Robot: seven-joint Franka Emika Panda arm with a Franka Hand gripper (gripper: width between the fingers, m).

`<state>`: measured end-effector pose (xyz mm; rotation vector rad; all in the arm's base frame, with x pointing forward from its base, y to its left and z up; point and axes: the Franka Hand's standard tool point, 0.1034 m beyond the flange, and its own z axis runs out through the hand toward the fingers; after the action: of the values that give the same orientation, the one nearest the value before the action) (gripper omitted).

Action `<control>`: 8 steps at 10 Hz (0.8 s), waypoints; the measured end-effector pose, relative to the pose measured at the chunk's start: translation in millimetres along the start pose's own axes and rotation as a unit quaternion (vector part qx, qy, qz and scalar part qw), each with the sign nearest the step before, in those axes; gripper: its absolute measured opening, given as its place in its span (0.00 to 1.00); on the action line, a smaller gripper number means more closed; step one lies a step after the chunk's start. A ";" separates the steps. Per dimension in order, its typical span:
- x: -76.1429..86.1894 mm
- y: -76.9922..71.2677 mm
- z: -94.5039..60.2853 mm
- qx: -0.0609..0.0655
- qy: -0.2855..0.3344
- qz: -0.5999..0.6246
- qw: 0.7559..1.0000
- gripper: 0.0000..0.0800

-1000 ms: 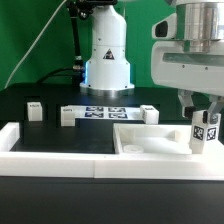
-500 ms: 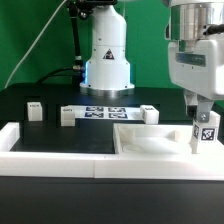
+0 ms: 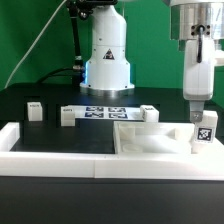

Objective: Assemble one leg

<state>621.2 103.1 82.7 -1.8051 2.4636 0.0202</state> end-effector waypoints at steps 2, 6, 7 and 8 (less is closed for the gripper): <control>-0.6 0.6 0.6 0.000 0.000 0.014 1.000 0.36; -1.0 1.5 2.1 -0.001 0.001 0.012 1.000 0.79; -1.2 1.6 2.2 -0.001 0.001 0.012 1.000 0.81; -1.3 1.7 2.4 -0.001 0.001 0.011 1.000 0.81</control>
Offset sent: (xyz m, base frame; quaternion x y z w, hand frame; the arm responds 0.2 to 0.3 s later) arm 0.0000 0.0000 0.0000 0.0000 0.0000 0.0000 1.0000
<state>620.1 105.0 80.4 -1.7786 2.4857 0.0222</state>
